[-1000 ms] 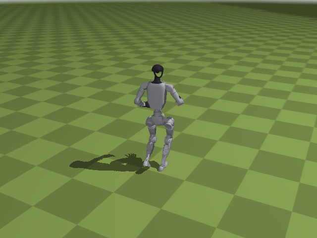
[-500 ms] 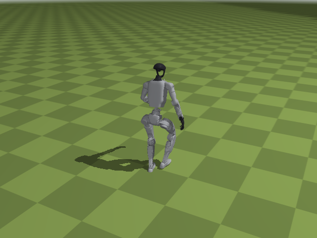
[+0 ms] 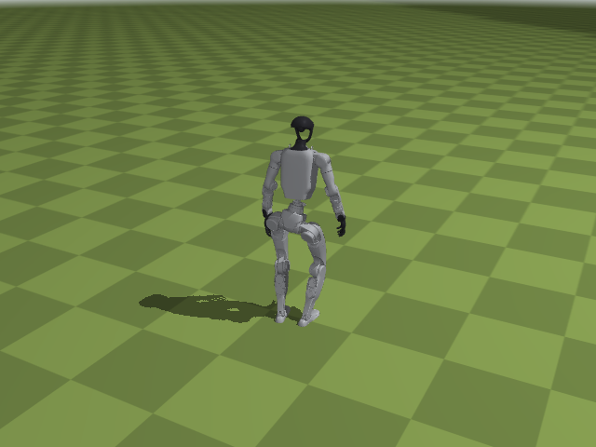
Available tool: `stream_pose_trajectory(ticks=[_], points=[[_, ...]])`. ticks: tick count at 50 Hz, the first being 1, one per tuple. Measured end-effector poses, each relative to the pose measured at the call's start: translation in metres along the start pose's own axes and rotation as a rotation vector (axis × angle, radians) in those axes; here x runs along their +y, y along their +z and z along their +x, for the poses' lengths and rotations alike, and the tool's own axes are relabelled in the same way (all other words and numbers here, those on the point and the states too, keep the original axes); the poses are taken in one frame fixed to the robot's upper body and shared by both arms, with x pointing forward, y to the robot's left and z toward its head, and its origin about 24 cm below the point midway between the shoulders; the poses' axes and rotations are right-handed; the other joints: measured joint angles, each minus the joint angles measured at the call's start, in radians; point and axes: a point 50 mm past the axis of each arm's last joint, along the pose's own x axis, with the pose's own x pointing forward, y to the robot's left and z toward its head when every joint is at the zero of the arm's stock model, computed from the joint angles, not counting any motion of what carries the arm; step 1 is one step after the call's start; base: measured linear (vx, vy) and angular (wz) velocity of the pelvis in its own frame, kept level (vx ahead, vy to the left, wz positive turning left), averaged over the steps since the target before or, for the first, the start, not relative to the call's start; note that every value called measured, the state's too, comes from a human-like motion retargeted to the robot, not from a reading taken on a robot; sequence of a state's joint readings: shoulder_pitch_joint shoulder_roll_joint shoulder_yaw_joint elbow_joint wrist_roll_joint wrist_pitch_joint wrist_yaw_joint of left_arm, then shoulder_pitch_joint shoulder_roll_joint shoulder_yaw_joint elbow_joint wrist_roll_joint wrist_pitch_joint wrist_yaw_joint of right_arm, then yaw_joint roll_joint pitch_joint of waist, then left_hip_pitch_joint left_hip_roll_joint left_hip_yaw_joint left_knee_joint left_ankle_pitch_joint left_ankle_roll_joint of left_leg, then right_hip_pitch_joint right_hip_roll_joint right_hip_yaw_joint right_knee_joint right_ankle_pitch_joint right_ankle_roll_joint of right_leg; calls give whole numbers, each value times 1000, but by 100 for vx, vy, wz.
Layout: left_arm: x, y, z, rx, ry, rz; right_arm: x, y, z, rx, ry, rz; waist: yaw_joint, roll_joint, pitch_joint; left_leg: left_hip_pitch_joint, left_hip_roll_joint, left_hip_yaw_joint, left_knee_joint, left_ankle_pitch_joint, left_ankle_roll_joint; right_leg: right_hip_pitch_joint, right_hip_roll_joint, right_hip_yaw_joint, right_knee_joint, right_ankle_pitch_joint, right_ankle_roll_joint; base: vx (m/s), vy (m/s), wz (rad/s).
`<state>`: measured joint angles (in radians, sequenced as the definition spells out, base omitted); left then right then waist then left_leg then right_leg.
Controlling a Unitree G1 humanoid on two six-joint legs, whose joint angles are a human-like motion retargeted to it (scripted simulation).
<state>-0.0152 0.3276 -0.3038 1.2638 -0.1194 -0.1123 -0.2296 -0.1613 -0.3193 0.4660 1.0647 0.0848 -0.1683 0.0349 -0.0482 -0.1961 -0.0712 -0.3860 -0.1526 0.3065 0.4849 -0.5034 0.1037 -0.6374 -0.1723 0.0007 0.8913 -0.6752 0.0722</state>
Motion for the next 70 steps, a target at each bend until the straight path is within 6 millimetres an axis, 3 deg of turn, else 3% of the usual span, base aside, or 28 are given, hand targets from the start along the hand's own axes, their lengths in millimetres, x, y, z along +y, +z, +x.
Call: stream_pose_trajectory(ticks=[5, 8, 10, 19, 26, 32, 37, 41, 45, 50, 54, 57, 62, 67, 70], points=[[7, 21, -3, -131, 21, 56, -10, 7, 0, -33, -28, -37, 53, 4, 27, -40, 6, -26, 119, -20, 3, 14, -9, -11, 35, -28, -11, 2, -7, 21], [9, 48, -6, -263, 39, 77, -13, 6, -1, -37, -40, -44, 85, 17, 53, -75, 17, -55, 220, -38, 2, 28, -2, -20, 65, -48, -24, 1, -3, 13], [11, 71, -12, -368, 47, 94, -21, 11, -1, -49, -61, -40, 125, 67, 83, -80, 65, -97, 283, -70, -9, 90, 60, -51, 6, -38, -44, 4, -1, -6], [-12, 125, -32, -646, -35, 133, -18, 10, -3, -69, -38, -3, 151, 116, 143, -83, 83, -167, 457, -108, -37, 158, 107, -56, 94, -73, -74, 1, 1, 3], [-28, 151, -54, -826, -126, 72, -6, 25, -6, -168, 43, 6, 113, 102, 197, -67, 31, -194, 594, -109, -43, 155, 106, 12, 334, -28, -32, 4, 4, 38], [-27, 173, -71, -946, -144, 1, -3, 59, -13, -324, 72, 5, 89, 72, 256, -66, -13, -200, 770, -213, -6, 90, 94, 42, 654, 97, 16, 2, 0, 49], [-19, 178, -70, -947, -115, -81, -5, 76, -21, -410, 71, 34, 96, 62, 301, -35, -14, -221, 816, -274, 19, 54, 115, 49, 769, 190, 31, 1, -2, 39], [-17, 168, -69, -926, -137, -166, -12, 94, -36, -512, 93, 58, 92, 67, 310, 9, -4, -249, 740, -221, 13, 65, 133, 44, 692, 261, 48, -1, -2, 34], [-18, 155, -73, -917, -178, -235, -18, 110, -50, -604, 131, 82, 75, 69, 295, 31, 15, -261, 605, -40, -38, 72, 146, 53, 524, 338, 87, -7, -3, 34], [-12, 147, -86, -960, -178, -250, -19, 123, -63, -683, 174, 101, 56, 50, 244, -42, 6, -261, 474, 288, -174, 42, 102, 54, 398, 366, 102, -17, -3, 35], [-6, 150, -97, -1016, -148, -267, -20, 122, -68, -692, 179, 99, 54, 18, 215, -112, -31, -252, 433, 392, -211, 66, 34, 55, 435, 332, 94, -25, -4, 61], [-3, 155, -105, -1064, -131, -301, -22, 117, -69, -681, 167, 93, 61, -9, 213, -141, -75, -252, 411, 398, -195, 131, -3, 77, 476, 307, 93, -29, -4, 76], [3, 162, -113, -1126, -85, -373, -26, 112, -69, -676, 110, 99, 81, -39, 241, -170, -133, -258, 424, 287, -127, 269, -4, 138, 495, 221, 93, -35, -6, 65], [10, 165, -109, -1130, 39, -450, -38, 120, -69, -720, -30, 116, 93, -29, 302, -233, -136, -262, 515, 111, -67, 325, 36, 159, 506, -30, 34, -45, -10, 46], [11, 168, -100, -1109, 138, -473, -50, 131, -68, -765, -159, 127, 96, 12, 351, -252, -87, -256, 514, 105, -78, 302, 54, 117, 500, -133, -19, -49, -13, 30]])
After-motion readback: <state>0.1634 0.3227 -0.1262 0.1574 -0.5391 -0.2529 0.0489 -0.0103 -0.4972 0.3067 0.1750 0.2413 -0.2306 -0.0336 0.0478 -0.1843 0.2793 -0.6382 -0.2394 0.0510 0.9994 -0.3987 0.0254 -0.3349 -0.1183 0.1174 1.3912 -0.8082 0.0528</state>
